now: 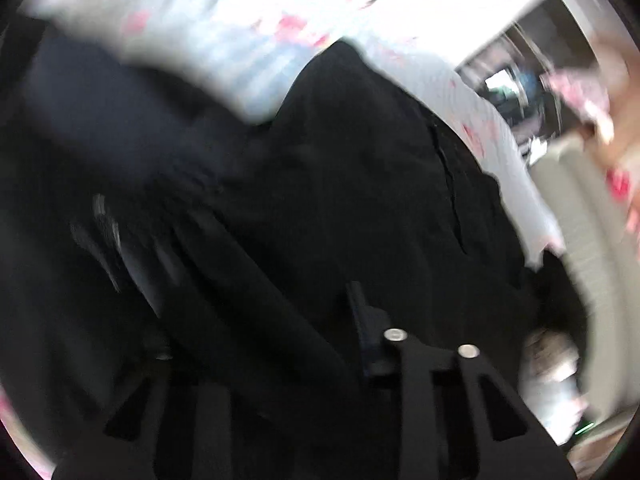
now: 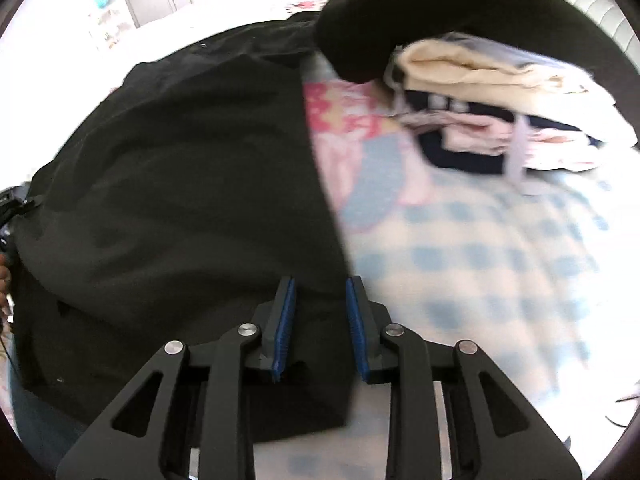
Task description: Fold clothes
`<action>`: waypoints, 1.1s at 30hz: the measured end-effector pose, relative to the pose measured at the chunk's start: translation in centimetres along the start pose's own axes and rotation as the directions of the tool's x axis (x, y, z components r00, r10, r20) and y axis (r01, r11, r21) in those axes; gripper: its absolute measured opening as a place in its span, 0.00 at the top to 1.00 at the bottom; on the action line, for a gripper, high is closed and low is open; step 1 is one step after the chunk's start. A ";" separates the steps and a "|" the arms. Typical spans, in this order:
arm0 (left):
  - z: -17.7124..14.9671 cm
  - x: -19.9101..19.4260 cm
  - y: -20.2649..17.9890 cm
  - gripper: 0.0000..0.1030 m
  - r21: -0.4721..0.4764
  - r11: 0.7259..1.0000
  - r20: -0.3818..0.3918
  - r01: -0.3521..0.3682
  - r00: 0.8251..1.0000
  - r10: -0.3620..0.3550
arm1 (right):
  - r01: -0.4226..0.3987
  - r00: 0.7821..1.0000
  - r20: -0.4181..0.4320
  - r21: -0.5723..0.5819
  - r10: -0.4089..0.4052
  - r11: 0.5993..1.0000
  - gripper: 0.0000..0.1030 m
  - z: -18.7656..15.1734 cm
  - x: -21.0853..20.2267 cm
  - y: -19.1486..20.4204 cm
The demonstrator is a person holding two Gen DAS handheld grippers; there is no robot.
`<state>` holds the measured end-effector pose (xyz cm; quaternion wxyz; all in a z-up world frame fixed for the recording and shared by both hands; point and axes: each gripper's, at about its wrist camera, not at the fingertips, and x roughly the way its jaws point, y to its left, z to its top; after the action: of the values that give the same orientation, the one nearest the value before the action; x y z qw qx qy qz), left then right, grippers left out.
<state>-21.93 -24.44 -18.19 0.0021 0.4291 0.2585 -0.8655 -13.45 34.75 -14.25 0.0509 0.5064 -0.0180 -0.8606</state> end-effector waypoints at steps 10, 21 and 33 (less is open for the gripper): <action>4.1 -1.1 -0.8 0.88 0.128 0.990 0.085 -0.065 0.995 0.055 | -0.198 0.978 -0.068 -0.039 0.195 0.979 0.56 0.9 0.2 2.7; 2.0 -0.3 1.1 0.66 0.122 0.989 -0.073 -0.083 0.993 0.093 | -0.064 0.998 -0.030 -0.066 0.062 0.996 0.56 2.7 -2.0 1.2; -2.9 -8.8 -2.4 0.55 0.117 0.919 0.257 -0.377 0.905 0.339 | -0.194 0.975 -0.148 -0.215 0.165 0.957 0.53 4.1 3.2 9.5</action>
<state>-14.75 -23.02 -12.04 0.1561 0.3641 0.1011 -0.9126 -17.91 24.88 -14.21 0.1878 0.5477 0.0381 -0.8144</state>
